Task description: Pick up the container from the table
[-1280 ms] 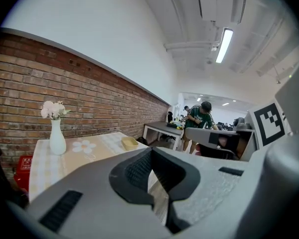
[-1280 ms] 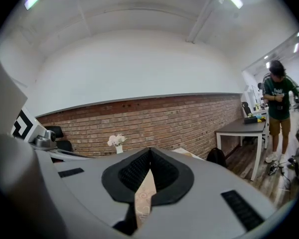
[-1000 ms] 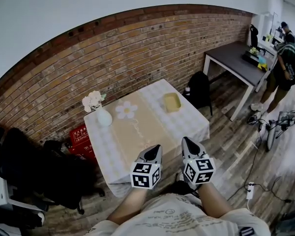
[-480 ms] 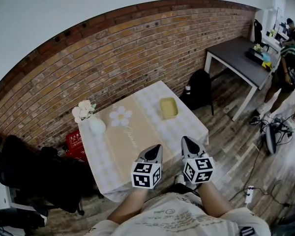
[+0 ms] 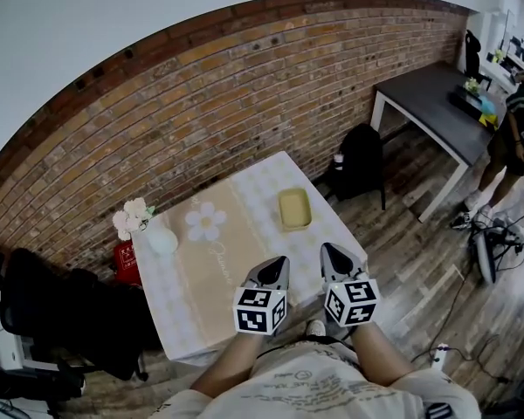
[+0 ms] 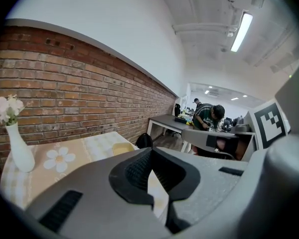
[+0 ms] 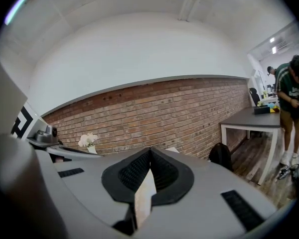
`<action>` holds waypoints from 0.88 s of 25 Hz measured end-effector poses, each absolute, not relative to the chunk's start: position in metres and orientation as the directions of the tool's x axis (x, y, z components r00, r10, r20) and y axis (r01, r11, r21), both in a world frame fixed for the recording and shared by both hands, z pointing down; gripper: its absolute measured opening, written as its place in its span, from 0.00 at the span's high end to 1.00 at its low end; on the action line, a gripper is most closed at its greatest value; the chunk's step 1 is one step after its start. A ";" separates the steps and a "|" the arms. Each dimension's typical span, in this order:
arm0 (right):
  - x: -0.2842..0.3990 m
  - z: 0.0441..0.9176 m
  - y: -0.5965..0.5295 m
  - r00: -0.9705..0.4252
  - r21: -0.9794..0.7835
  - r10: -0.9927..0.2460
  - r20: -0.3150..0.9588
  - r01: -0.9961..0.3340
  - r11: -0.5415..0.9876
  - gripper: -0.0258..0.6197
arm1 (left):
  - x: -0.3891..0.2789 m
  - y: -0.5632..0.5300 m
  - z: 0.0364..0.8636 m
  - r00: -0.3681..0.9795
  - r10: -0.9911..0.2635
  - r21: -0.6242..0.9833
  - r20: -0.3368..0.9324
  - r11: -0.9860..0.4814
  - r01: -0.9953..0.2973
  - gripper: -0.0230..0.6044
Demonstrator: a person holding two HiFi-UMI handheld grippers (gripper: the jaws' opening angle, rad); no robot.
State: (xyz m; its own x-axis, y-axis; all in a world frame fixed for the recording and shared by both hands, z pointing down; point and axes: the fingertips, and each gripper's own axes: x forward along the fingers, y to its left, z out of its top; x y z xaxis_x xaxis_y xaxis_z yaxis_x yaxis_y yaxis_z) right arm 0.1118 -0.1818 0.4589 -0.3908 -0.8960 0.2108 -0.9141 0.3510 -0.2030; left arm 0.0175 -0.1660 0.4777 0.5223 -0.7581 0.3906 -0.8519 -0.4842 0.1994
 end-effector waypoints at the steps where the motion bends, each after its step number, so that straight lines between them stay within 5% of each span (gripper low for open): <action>1: 0.116 0.460 -0.190 -0.397 -0.203 -0.892 0.216 -0.912 0.357 0.96 | 0.022 -0.175 0.478 0.517 -0.760 0.200 0.394 -0.479 -0.855 0.96; 22: 0.132 0.525 -0.281 -0.397 -0.271 -0.832 0.389 -0.912 0.308 0.96 | 0.035 -0.268 0.514 0.521 -0.716 0.249 0.464 -0.460 -0.853 0.96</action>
